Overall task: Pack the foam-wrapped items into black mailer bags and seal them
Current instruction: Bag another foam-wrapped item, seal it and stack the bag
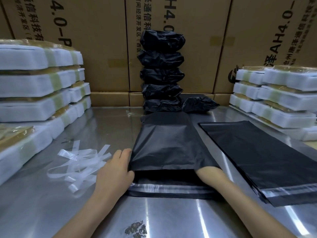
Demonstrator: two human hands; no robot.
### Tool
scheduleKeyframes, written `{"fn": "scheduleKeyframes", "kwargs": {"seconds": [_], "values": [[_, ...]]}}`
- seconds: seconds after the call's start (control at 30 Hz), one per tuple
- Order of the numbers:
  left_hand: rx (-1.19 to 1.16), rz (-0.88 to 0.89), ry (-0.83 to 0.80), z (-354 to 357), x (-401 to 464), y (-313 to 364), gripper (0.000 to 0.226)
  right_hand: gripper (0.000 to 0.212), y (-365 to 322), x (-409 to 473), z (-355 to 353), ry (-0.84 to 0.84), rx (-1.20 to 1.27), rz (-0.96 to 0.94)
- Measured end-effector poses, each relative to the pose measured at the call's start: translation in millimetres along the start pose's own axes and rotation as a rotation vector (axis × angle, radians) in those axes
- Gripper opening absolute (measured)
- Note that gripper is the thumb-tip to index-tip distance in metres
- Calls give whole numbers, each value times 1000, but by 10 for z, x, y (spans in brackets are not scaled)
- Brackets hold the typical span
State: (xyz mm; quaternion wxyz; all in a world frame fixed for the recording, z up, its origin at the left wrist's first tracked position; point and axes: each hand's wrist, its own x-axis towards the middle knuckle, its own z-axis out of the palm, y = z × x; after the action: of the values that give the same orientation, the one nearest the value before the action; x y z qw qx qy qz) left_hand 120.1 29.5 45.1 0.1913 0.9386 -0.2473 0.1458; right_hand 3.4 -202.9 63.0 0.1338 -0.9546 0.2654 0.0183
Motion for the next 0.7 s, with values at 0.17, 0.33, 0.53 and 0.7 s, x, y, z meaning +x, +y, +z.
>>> {"fn": "scheduleKeyframes", "kwargs": {"seconds": [0.17, 0.33, 0.53, 0.7], "values": [[-61, 48, 34, 1, 13, -20, 71, 44, -47, -378, 277, 418, -316, -274], [-180, 43, 23, 21, 1, -63, 83, 37, -2, -579, 230, 686, -200, -329], [-289, 172, 92, 3, -17, -135, 65, 34, 245, -464, 74, 732, -75, -20], [-324, 366, 96, -37, -26, -246, 58, 14, 437, -388, 87, 529, -136, 125]]}}
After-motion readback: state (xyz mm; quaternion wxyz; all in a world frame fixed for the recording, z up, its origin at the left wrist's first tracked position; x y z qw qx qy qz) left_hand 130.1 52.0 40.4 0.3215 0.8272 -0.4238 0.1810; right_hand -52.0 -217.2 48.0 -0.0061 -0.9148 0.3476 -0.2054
